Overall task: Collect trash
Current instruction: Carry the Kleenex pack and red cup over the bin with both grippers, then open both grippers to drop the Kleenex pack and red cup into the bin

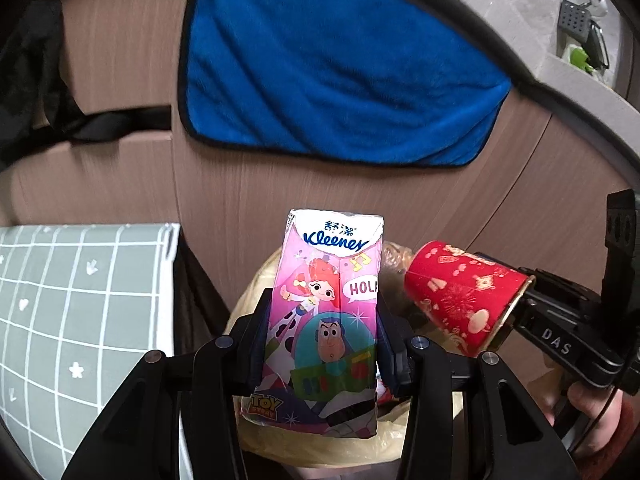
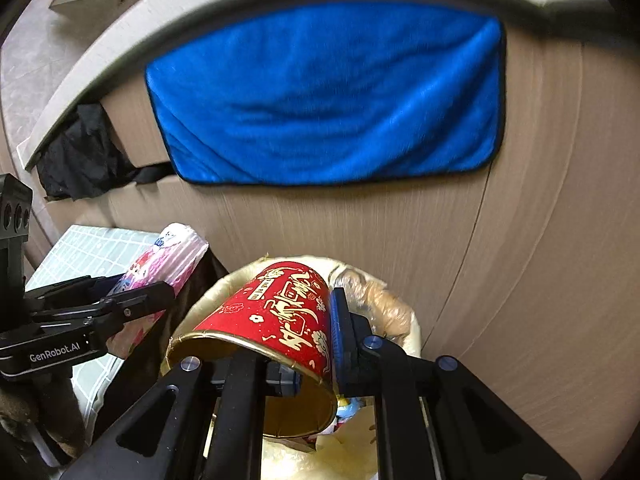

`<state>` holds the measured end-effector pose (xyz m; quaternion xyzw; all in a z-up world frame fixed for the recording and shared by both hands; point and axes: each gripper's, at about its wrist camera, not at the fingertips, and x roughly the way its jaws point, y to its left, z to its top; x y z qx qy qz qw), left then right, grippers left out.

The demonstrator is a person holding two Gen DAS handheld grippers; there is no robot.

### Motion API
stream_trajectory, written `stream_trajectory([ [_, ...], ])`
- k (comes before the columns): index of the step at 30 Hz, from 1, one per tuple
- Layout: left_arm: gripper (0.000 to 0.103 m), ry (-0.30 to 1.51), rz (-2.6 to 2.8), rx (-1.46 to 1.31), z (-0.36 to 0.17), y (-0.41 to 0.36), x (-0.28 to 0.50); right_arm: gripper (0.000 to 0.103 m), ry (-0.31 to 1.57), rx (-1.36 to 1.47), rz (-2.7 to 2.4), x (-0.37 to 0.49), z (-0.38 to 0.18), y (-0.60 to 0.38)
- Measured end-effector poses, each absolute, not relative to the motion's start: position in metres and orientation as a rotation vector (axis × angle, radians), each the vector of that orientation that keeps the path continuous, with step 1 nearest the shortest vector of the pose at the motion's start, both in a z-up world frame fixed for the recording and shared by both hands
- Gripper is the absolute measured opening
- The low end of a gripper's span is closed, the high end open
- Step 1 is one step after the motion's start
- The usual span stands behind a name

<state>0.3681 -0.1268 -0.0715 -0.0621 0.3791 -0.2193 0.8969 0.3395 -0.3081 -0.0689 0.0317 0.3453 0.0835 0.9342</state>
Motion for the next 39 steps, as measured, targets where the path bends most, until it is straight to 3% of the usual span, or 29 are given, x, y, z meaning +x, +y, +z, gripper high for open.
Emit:
stream_trajectory([
  [20, 0.046, 0.886, -0.507, -0.095, -0.117, -0.151, 0.386, 0.013, 0.838, 0.041, 0.150, 0.352, -0.117, -0.313],
  [27, 0.068, 0.899, -0.530, -0.114, -0.115, -0.151, 0.387, 0.040, 0.861, 0.044, 0.138, 0.345, -0.118, -0.317],
  [39, 0.072, 0.842, -0.420, -0.149, -0.087, -0.117, 0.357, 0.046, 0.819, 0.066, 0.127, 0.310, -0.092, -0.311],
])
